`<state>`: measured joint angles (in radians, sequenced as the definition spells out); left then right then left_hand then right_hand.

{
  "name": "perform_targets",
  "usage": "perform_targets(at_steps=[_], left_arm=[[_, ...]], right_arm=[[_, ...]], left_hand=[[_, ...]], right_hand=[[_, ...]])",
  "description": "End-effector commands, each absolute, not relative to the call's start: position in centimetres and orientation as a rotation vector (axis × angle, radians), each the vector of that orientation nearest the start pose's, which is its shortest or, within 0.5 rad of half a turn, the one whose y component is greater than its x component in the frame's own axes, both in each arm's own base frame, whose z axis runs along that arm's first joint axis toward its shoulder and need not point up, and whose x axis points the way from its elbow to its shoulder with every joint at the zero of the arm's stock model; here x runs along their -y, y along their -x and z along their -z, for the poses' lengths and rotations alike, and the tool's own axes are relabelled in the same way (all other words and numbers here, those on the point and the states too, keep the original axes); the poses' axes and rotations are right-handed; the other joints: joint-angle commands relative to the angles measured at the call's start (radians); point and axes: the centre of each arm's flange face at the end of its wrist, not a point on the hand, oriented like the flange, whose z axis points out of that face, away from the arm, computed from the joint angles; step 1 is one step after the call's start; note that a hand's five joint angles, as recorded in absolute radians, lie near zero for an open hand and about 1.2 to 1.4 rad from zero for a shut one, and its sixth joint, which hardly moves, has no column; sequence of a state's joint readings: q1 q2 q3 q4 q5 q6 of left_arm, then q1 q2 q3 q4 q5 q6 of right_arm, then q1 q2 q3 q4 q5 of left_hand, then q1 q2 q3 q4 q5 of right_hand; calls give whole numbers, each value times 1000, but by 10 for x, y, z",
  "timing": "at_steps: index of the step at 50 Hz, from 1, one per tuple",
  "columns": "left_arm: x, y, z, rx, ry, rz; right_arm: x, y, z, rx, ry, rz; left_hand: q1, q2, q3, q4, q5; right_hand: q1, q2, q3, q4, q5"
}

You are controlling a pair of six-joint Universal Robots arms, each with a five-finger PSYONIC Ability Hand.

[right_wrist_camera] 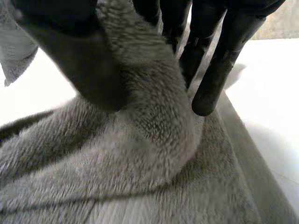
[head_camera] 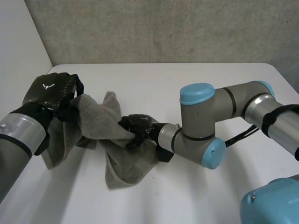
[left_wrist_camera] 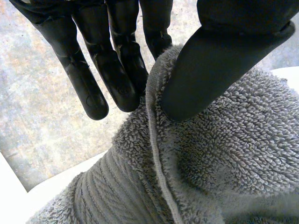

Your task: Fold the towel.

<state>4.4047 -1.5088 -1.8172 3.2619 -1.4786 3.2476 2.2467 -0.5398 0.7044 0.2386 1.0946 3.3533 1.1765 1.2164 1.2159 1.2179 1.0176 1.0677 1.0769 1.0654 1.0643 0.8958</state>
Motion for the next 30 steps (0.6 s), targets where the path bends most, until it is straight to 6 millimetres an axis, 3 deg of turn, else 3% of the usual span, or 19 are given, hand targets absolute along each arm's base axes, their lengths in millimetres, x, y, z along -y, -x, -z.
perform_targets(at_steps=[1, 3, 4, 5, 7, 8, 9, 11, 13, 14, 20, 22, 23, 25, 26, 27, 28, 29, 30], left_arm=[[230, 220, -266, -2367, -611, 2285], [236, 222, -266, -2367, -612, 2288], [236, 222, -266, -2367, -612, 2288], [238, 224, -267, -2366, -612, 2296], [241, 225, -269, -2361, -613, 2305], [242, 230, -269, -2368, -626, 2309], [242, 230, -269, -2368, -627, 2309], [239, 242, -264, -2405, -672, 2307], [237, 247, -260, -2435, -691, 2297], [237, 247, -260, -2435, -691, 2296], [234, 254, -230, -2559, -736, 2173], [233, 254, -217, -2599, -747, 2109], [233, 254, -217, -2599, -747, 2109], [233, 255, -210, -2619, -759, 2077], [233, 255, -210, -2619, -759, 2076], [232, 255, -208, -2626, -762, 2063], [231, 254, -205, -2633, -763, 2049], [231, 254, -205, -2633, -763, 2049], [230, 254, -204, -2638, -766, 2043]], right_arm=[[290, -409, -180, -1919, 701, 1264], [313, -381, -223, -1942, 640, 1509], [313, -381, -223, -1942, 640, 1510], [316, -366, -239, -1961, 660, 1629], [316, -353, -250, -1955, 730, 1733], [308, -344, -266, -1911, 822, 1837], [308, -344, -266, -1911, 823, 1838], [282, -329, -283, -1835, 1001, 1994], [271, -323, -283, -1803, 1093, 2053], [270, -323, -283, -1803, 1094, 2053], [229, -302, -252, -1842, 1498, 2064], [200, -294, -229, -1894, 1729, 1876], [200, -294, -229, -1894, 1730, 1875], [156, -294, -205, -1893, 1957, 1534], [155, -294, -205, -1893, 1958, 1532], [138, -293, -193, -1897, 2041, 1353], [128, -292, -187, -1905, 2081, 1234], [128, -292, -187, -1905, 2081, 1233], [128, -293, -186, -1914, 2074, 1196]], left_hand=[[220, 180, 180, 178, 204], [220, 180, 180, 178, 204], [220, 180, 180, 178, 204], [220, 180, 180, 178, 204], [220, 180, 180, 178, 204], [220, 180, 180, 178, 204], [220, 180, 180, 178, 204], [220, 180, 180, 178, 204], [220, 180, 180, 178, 204], [220, 180, 180, 178, 204], [220, 180, 180, 178, 204], [220, 180, 180, 178, 204], [220, 180, 180, 178, 204], [220, 180, 180, 178, 204], [220, 180, 180, 178, 204], [220, 180, 180, 178, 204], [220, 180, 180, 178, 204], [220, 180, 180, 178, 204], [220, 180, 180, 178, 204]], right_hand=[[329, 319, 331, 332, 326], [329, 319, 331, 332, 326], [329, 319, 331, 332, 326], [329, 319, 331, 332, 326], [329, 319, 331, 332, 326], [329, 319, 331, 332, 326], [329, 319, 331, 332, 326], [329, 319, 331, 332, 326], [329, 319, 331, 332, 326], [329, 319, 331, 332, 326], [329, 319, 331, 332, 326], [329, 319, 331, 332, 326], [329, 319, 331, 332, 326], [329, 319, 331, 332, 326], [329, 319, 331, 332, 326], [184, 175, 187, 188, 182], [-244, -254, -242, -241, -247], [-249, -258, -246, -245, -251], [-600, -610, -598, -597, -603]])
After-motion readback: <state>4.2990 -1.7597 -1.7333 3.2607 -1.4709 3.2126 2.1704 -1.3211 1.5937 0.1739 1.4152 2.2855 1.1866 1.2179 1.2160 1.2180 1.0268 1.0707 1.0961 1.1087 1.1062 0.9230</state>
